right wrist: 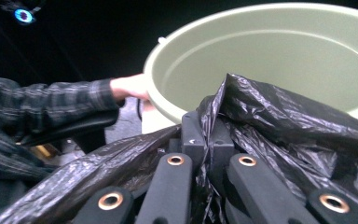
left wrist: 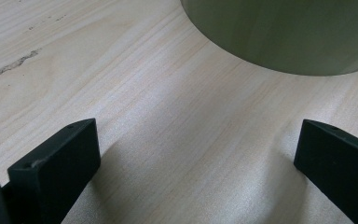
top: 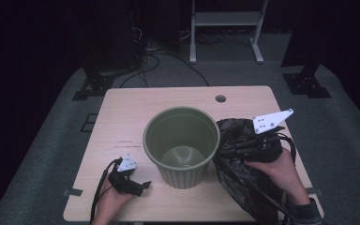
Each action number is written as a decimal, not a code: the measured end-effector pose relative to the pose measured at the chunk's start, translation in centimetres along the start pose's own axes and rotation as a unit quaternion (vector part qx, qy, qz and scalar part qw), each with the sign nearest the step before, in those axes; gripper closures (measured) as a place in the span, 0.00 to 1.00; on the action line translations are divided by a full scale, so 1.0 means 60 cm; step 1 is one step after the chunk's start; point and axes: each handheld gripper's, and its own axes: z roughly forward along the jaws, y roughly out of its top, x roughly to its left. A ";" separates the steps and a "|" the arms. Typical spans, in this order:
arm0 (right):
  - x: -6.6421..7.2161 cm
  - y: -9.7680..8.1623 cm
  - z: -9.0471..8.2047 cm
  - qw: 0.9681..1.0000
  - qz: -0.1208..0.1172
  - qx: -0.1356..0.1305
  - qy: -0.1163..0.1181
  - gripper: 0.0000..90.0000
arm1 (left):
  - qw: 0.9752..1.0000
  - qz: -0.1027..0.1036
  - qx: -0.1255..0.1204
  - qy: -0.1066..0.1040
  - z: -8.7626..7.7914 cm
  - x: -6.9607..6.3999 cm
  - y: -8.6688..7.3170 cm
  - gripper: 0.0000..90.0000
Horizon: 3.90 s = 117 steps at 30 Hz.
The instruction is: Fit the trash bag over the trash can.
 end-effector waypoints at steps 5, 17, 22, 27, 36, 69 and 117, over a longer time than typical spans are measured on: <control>0.006 0.024 -0.002 1.000 -0.012 -0.008 0.014 0.99 | 1.000 0.000 0.000 0.000 0.000 0.000 0.000 0.00; 0.010 0.106 0.048 0.997 -0.037 -0.001 0.063 0.98 | 1.000 0.000 -0.001 0.000 0.000 0.000 0.000 0.00; 0.008 0.133 0.075 0.996 -0.038 0.009 0.081 0.98 | 1.000 0.000 -0.001 0.000 0.000 0.000 0.000 0.00; 0.008 0.156 0.113 0.994 -0.040 0.017 0.103 0.98 | 1.000 0.001 -0.002 -0.001 0.000 0.000 0.000 0.00; 0.005 0.175 0.181 0.990 -0.035 0.032 0.134 0.98 | 1.000 0.001 -0.002 -0.002 0.000 -0.001 0.000 0.00; -0.016 0.192 0.273 0.992 0.006 0.041 0.117 0.92 | 1.000 0.004 -0.002 -0.005 0.001 -0.001 0.000 0.00; -0.089 0.132 0.080 0.985 0.039 0.032 -0.167 0.57 | 1.000 0.004 -0.001 -0.005 0.000 -0.001 0.000 0.00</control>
